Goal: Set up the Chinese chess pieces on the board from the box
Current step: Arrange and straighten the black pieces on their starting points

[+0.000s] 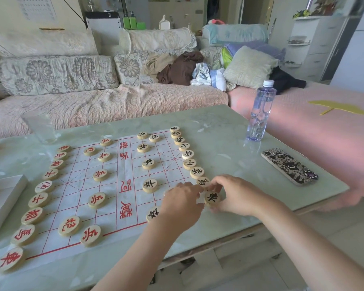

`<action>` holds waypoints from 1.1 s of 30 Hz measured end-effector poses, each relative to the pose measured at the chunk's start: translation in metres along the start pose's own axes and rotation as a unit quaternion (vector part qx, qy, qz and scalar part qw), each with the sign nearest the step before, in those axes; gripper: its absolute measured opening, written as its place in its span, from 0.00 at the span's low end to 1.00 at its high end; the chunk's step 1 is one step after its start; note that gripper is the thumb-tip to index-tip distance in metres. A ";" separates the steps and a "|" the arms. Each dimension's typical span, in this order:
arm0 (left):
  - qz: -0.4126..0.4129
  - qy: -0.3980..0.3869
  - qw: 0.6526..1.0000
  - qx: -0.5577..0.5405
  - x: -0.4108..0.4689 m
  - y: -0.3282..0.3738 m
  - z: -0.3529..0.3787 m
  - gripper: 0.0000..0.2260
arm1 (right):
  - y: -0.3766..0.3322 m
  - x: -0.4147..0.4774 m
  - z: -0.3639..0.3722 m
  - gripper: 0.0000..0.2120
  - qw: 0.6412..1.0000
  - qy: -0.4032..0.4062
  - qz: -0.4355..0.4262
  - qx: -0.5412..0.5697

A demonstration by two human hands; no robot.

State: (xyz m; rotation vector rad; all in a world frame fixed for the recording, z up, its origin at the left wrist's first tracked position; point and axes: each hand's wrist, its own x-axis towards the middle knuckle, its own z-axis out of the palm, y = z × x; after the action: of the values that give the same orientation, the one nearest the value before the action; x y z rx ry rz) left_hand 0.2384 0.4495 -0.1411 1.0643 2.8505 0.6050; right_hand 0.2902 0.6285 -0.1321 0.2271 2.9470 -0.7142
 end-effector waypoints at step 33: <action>-0.009 0.000 1.000 0.017 0.008 0.002 0.008 0.16 | 0.001 0.003 -0.003 0.24 0.995 -0.018 -0.007 0.093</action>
State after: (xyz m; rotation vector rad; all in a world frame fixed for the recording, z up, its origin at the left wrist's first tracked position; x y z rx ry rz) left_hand 0.2347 0.4592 -0.1470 1.0423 2.8774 0.5559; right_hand 0.2876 0.6314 -0.1305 0.2059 2.8510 -0.9856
